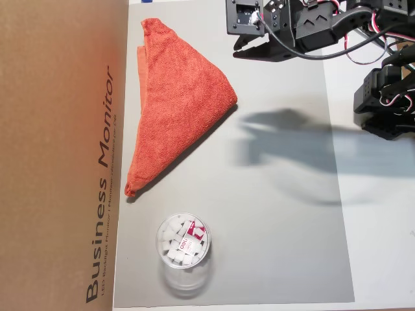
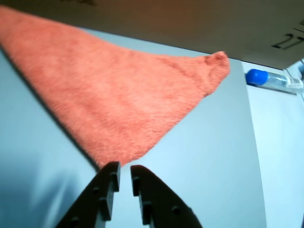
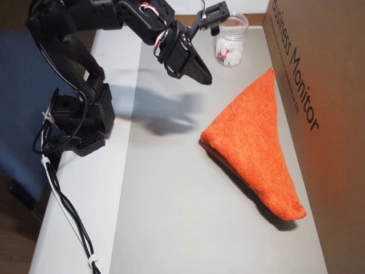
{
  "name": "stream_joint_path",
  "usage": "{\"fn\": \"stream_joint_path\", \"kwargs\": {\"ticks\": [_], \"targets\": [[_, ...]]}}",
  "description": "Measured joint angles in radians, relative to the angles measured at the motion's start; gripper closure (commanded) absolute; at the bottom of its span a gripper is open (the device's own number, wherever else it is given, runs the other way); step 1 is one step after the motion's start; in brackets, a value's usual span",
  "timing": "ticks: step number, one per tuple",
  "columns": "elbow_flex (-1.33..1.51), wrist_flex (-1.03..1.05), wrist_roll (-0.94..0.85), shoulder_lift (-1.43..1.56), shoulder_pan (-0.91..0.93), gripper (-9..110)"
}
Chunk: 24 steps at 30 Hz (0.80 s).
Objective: Fold the blanket.
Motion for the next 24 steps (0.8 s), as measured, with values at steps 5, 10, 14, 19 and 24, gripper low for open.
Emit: {"fn": "stream_joint_path", "kwargs": {"ticks": [5,10,14,19,24], "targets": [[0.014,0.075,0.005,0.051,-0.029,101],[0.114,0.083,0.011,0.140,-0.043,101],[0.215,0.083,0.002,0.239,-0.063,101],[0.350,0.083,-0.003,0.367,-0.072,101],[0.451,0.083,-0.006,0.469,-0.083,101]]}}
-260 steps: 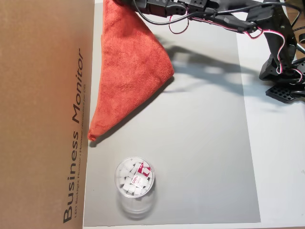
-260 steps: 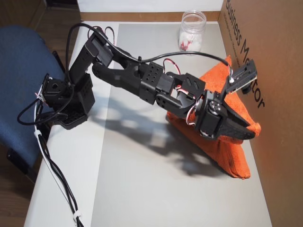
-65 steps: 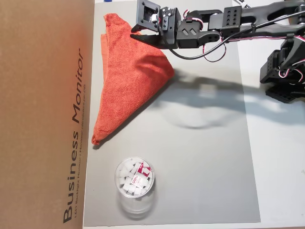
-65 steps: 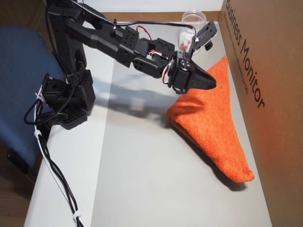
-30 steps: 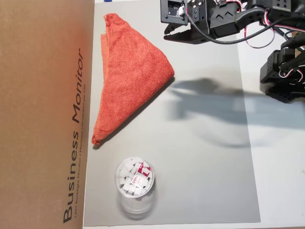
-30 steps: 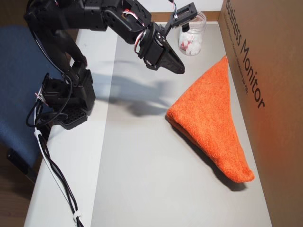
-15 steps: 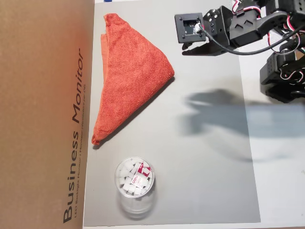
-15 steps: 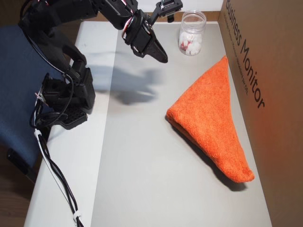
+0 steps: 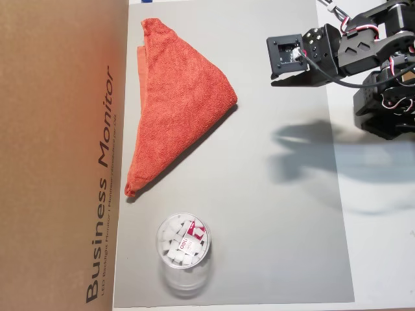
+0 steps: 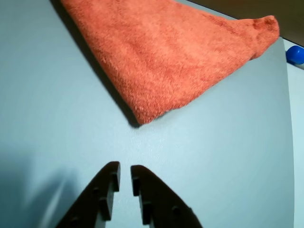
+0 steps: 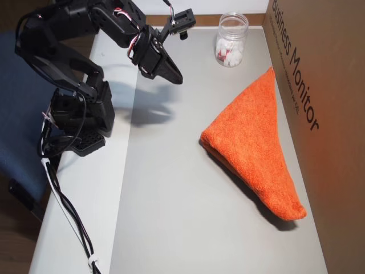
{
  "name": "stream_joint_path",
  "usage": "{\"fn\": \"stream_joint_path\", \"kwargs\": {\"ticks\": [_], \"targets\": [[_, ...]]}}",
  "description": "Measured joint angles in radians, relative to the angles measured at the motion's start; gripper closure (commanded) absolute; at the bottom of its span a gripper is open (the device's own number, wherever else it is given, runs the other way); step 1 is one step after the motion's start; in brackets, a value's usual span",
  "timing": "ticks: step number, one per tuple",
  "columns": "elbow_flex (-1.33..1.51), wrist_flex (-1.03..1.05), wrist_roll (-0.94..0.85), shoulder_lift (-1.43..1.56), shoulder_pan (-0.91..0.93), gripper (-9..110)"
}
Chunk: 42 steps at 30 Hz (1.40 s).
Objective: Fold the blanket.
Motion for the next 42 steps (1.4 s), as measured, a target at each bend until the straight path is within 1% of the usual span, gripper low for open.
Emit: {"fn": "stream_joint_path", "kwargs": {"ticks": [25,42], "targets": [[0.397,0.000,0.003,0.411,0.009,101],[0.681,0.000,0.002,0.785,0.011,101]]}}
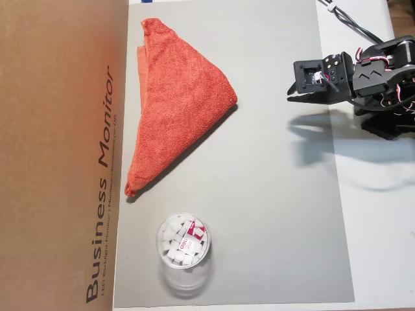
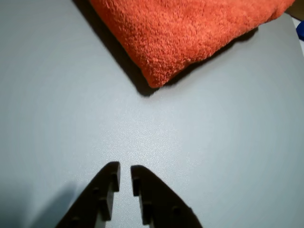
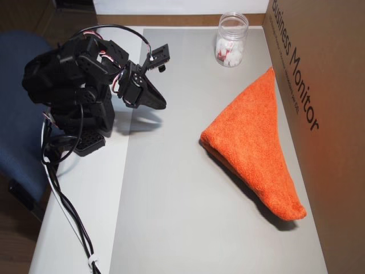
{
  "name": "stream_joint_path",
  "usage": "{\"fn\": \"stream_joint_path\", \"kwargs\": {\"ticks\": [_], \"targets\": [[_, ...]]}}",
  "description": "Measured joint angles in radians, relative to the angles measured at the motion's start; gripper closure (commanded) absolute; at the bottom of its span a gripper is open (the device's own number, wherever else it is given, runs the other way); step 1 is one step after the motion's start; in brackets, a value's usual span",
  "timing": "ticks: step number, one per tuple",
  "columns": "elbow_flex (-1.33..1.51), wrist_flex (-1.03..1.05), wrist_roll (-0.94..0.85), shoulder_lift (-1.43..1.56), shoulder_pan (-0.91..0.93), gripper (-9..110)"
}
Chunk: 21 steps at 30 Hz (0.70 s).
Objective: Fold the blanket.
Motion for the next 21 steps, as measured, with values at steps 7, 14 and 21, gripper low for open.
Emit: {"fn": "stream_joint_path", "kwargs": {"ticks": [7,14,21], "targets": [[0.067,-0.002,0.002,0.057,0.000,101],[0.110,-0.002,0.026,0.058,0.015,101],[0.152,-0.002,0.120,0.058,0.005,101]]}}
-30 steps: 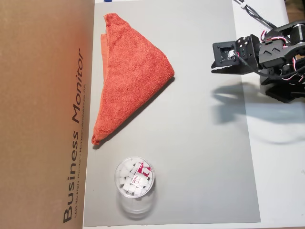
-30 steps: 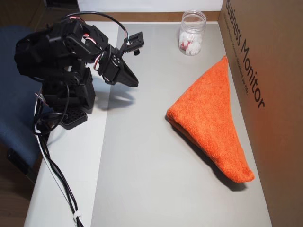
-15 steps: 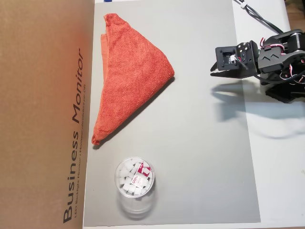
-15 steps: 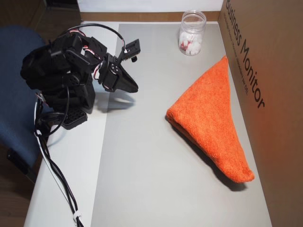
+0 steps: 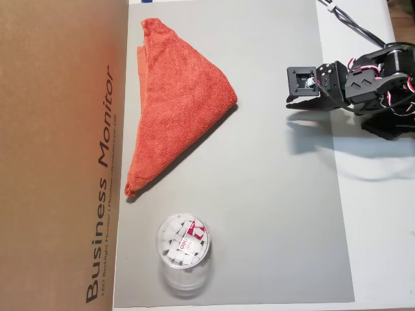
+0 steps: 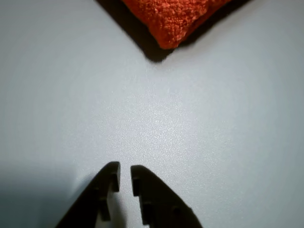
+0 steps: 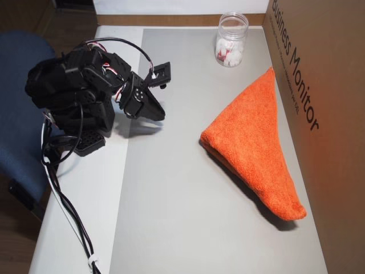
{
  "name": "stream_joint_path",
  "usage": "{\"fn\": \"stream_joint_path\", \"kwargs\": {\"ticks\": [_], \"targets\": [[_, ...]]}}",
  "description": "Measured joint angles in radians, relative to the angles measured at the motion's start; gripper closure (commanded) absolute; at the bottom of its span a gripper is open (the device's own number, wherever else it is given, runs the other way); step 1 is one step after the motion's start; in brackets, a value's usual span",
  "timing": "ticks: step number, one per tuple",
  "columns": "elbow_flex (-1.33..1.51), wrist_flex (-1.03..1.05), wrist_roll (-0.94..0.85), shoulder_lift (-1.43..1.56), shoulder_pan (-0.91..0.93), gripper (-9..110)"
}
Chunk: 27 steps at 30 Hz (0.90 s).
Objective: Fold the blanket.
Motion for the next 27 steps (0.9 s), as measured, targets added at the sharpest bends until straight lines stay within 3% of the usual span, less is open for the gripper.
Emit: {"fn": "stream_joint_path", "kwargs": {"ticks": [20,27], "targets": [[0.018,0.058,0.008,0.000,0.002,101],[0.018,0.161,0.244,0.000,0.002,101]]}}
